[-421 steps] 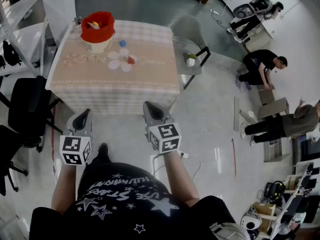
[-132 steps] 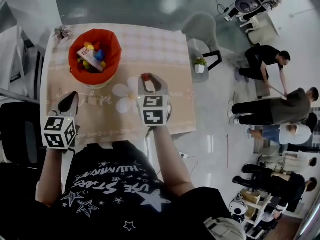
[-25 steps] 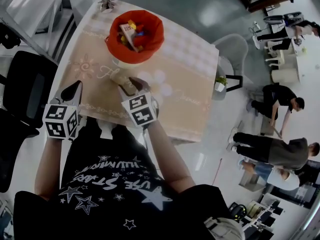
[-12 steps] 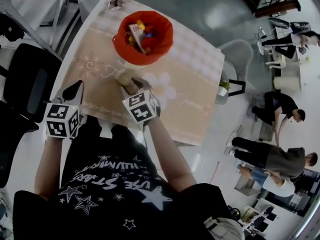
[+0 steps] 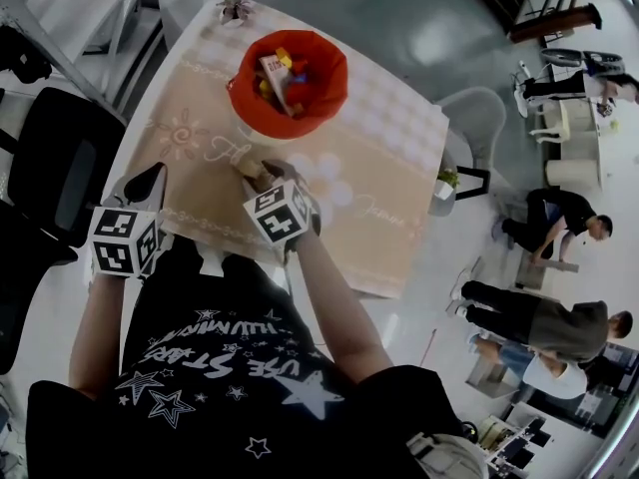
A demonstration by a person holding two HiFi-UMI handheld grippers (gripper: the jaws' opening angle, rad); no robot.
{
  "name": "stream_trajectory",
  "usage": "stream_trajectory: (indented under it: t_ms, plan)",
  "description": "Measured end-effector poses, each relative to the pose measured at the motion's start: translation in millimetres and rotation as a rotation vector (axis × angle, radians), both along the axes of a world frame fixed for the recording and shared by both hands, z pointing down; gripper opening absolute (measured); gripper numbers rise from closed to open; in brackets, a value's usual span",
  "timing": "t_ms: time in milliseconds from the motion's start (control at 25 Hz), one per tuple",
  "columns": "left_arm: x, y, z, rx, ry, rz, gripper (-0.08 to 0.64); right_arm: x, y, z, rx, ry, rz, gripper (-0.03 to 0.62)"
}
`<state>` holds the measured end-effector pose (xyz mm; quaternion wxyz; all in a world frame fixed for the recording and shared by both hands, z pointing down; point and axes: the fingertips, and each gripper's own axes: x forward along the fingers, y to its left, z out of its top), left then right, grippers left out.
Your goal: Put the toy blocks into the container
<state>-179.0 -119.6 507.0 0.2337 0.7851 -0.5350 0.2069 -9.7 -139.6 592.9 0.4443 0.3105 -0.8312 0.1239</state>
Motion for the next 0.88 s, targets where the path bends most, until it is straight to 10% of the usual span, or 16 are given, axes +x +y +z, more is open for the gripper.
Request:
stream_trajectory:
  t_ms: [880]
  plan:
    - [7, -15, -11, 0.031, 0.002, 0.016, 0.008, -5, -2, -16, 0.001, -0.036, -0.061, 0.153]
